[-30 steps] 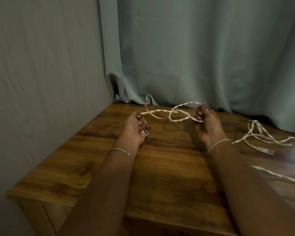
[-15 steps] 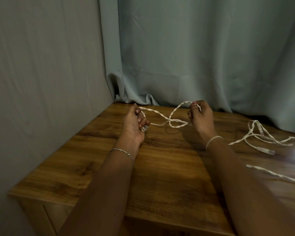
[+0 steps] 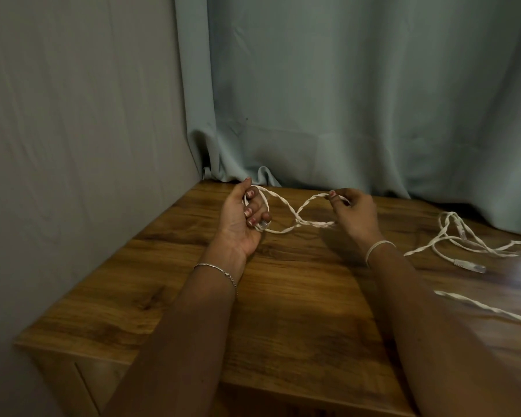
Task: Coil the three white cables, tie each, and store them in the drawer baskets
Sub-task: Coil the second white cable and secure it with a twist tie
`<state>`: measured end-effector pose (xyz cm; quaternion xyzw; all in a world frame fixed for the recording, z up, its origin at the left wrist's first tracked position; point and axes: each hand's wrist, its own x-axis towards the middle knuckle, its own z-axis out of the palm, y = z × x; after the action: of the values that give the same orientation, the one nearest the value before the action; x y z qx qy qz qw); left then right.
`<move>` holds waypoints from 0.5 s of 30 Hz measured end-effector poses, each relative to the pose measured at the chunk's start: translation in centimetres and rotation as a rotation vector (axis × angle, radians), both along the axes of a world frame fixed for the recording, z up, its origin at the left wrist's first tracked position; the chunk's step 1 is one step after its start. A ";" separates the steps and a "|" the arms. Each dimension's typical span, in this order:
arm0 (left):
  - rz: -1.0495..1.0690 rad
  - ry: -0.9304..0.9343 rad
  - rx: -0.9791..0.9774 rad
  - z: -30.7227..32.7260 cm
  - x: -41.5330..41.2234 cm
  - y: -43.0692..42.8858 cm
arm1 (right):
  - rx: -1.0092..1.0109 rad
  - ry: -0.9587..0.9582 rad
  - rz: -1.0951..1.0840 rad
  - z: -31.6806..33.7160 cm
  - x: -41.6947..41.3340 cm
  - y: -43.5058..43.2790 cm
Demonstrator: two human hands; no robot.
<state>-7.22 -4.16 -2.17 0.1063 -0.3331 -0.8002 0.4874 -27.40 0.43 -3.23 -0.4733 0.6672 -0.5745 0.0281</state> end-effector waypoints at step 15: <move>0.168 0.011 0.123 0.2 0.3 -0.2 | -0.058 -0.713 0.184 0.4 0.6 1.1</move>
<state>-6.88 -4.37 -1.97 0.1589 -0.2706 -0.7760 0.5471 -26.80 1.57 -2.79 -0.3018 0.5535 -0.7172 0.2970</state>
